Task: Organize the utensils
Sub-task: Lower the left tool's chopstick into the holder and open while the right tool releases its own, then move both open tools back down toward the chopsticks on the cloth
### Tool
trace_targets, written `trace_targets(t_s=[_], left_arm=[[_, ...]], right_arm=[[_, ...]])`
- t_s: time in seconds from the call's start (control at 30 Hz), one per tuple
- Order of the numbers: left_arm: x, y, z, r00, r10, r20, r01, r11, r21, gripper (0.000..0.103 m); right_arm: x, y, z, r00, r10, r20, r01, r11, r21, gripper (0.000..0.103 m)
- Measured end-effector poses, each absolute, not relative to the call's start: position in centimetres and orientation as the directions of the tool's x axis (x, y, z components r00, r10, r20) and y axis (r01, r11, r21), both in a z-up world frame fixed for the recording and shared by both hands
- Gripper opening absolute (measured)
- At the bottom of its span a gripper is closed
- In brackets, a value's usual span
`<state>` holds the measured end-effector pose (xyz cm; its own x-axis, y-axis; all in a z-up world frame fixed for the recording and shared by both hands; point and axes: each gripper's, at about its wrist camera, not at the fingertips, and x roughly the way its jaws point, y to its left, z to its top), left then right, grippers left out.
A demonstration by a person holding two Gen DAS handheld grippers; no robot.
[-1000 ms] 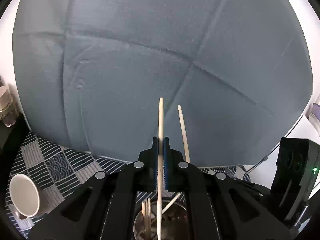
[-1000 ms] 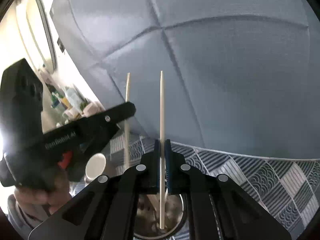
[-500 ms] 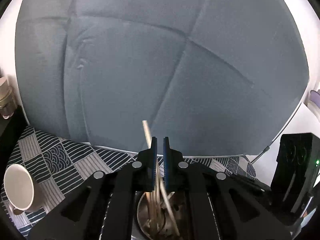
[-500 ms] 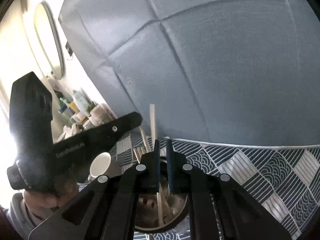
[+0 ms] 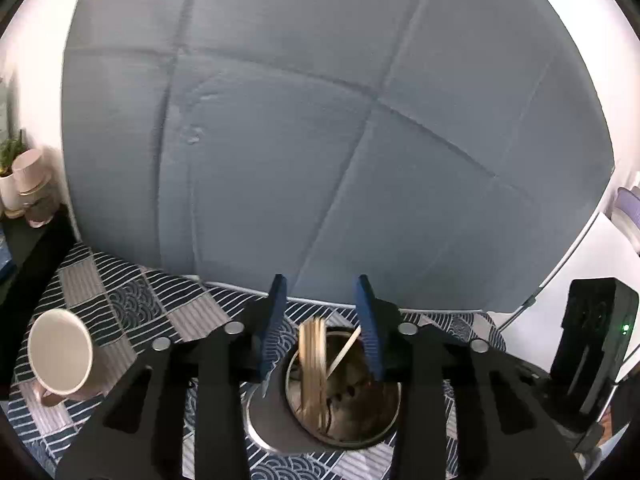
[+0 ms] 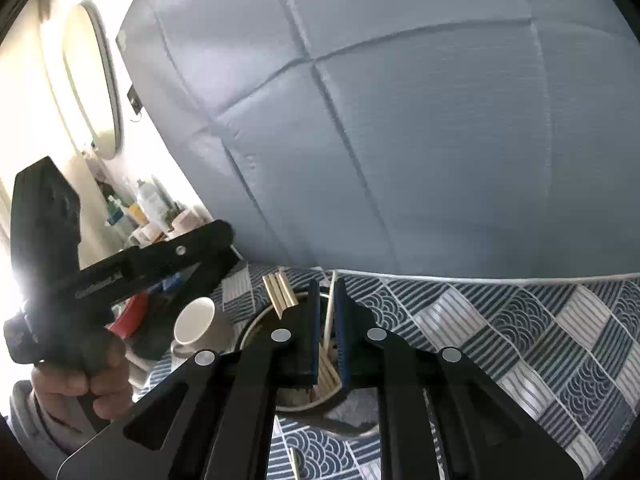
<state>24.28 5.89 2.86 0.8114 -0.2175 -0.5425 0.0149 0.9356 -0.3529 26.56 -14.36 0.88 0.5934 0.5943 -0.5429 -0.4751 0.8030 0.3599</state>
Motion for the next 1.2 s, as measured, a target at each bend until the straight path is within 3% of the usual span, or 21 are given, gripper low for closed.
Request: trace_targets(t_s=[0.17,0.23,0.53,0.73,1.0,1.2], left_arm=[[22.2,6.4,2.3,0.798,-0.223,-0.559,-0.002,0.928,-0.373,0.05],[21.7,6.6,2.1,0.792,-0.221,-0.569,-0.012,0.927,-0.376,0.053],[18.9,7.4,0.0,0.759,-0.196,-0.621,-0.068,0.925,-0.375,0.065],[17.7,7.3,-3.2,0.709,-0.188,-0.679,-0.11,0.922,-0.371,0.072],[16.9,6.1,-8.3,0.594,-0.199,-0.779,-0.151,0.924,-0.351,0.073],[16.5,4.9,-11.2,0.52,-0.201,-0.83,-0.166,0.93,-0.329,0.073]], right_arm=[[25.2,-15.0,0.8,0.609,0.559,-0.563,-0.434,0.829,0.353,0.01],[24.4,-15.3,0.7,0.614,0.54,-0.576,-0.415,0.841,0.347,0.022],[21.3,-17.5,-0.7,0.622,0.45,-0.641,-0.349,0.892,0.287,0.057],[19.0,-20.3,-3.2,0.605,0.368,-0.706,-0.245,0.93,0.275,0.073],[16.2,-22.7,-8.0,0.52,0.259,-0.814,-0.132,0.966,0.223,0.082],[14.1,-23.9,-11.5,0.443,0.197,-0.875,-0.042,0.979,0.199,0.083]])
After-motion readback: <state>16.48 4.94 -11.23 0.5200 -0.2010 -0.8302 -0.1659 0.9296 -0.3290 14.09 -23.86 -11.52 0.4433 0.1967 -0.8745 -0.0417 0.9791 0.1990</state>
